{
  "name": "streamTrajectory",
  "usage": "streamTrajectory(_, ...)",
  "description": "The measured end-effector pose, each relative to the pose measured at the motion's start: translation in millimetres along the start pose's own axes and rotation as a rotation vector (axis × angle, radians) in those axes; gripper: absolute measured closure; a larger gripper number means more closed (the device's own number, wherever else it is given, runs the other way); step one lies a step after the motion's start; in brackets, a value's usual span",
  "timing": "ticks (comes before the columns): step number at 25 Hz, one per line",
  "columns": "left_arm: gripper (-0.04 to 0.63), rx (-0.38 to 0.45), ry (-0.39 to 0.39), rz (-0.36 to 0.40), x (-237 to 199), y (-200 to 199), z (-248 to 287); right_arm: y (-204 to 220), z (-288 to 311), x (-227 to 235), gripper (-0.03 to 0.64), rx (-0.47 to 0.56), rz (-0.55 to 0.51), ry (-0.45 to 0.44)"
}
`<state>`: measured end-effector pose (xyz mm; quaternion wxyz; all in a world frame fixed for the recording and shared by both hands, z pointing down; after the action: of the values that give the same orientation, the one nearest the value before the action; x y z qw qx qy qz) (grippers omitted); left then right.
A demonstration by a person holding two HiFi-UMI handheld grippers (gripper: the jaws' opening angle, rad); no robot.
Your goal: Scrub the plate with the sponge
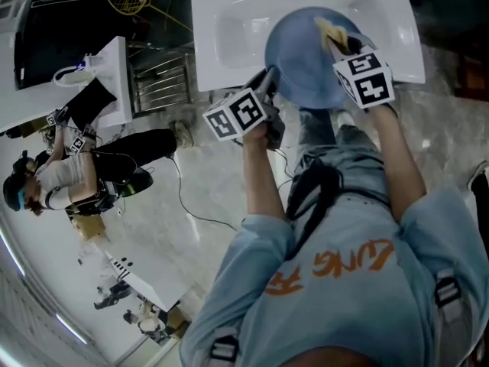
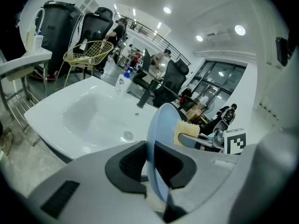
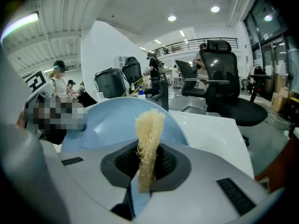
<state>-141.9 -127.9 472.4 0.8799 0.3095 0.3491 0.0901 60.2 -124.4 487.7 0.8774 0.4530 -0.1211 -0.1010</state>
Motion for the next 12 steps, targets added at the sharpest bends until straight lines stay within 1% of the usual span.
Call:
streamTrajectory(3,0.554,0.001,0.001,-0.016,-3.9,-0.5,-0.5,10.9,-8.4,19.6,0.580,-0.011,0.045,0.087)
streamTrajectory(6,0.553,0.008,0.005,-0.028,-1.7,-5.2,2.4,13.5,-14.5,33.4,0.580,-0.025,0.065,0.132)
streamTrajectory(9,0.554,0.003,-0.013,-0.049,-3.0,-5.4,6.5,11.8,-13.9,40.0,0.580,-0.024,0.076,0.136)
streamTrajectory(11,0.554,0.008,-0.040,-0.080,-11.9,-2.5,5.7,6.5,-9.9,34.9,0.580,0.011,0.080,0.105)
streamTrajectory(12,0.554,0.016,-0.050,-0.091,-16.1,-1.4,4.6,1.5,-8.2,29.0,0.580,0.042,0.079,0.074)
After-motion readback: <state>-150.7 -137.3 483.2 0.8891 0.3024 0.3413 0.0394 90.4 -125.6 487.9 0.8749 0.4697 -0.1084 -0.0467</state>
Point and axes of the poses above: the fingertips, and each gripper's own axes: z forward along the fingers, x to its right, y out of its underside, the point moved 5 cm from there along -z, backward along the fingers
